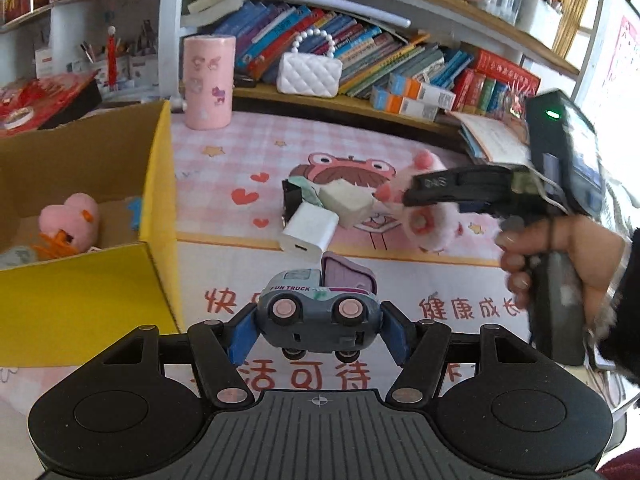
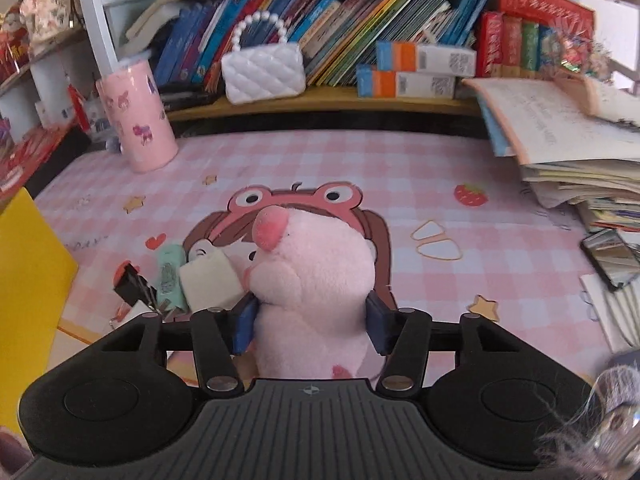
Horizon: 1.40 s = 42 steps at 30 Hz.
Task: Organize objects
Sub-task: 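Carry the grey truck and pink pig with both tools over the yellow box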
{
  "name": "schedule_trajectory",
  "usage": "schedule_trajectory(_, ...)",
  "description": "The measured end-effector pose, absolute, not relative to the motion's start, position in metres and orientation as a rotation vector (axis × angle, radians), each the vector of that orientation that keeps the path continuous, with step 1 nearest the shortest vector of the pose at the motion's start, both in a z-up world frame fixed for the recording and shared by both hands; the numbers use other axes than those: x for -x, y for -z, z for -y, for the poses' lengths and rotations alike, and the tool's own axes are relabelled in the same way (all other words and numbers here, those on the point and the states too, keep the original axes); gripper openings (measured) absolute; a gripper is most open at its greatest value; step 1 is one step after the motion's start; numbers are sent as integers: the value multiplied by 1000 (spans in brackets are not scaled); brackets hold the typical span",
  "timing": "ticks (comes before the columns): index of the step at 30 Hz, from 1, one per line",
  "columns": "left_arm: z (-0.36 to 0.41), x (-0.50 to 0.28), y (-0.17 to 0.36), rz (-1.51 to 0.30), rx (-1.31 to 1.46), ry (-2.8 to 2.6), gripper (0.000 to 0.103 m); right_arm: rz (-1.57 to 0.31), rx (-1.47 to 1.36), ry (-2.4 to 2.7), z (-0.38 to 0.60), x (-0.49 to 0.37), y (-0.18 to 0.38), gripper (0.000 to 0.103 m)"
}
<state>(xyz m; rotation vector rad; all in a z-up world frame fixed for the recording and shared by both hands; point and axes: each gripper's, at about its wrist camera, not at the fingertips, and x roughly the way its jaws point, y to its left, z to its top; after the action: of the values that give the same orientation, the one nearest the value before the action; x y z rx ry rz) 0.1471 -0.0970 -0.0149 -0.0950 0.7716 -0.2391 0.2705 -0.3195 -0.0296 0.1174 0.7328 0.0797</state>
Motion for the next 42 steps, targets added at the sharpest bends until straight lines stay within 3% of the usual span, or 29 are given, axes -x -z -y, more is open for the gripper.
schedule_trajectory(17, 39, -110, 11, -722, 150, 238, 64, -689, -129, -49, 257, -118, -5, 51)
schedule_trajectory(42, -74, -24, 8, -714, 198, 158, 64, -726, -28, -212, 125, -25, 0, 51)
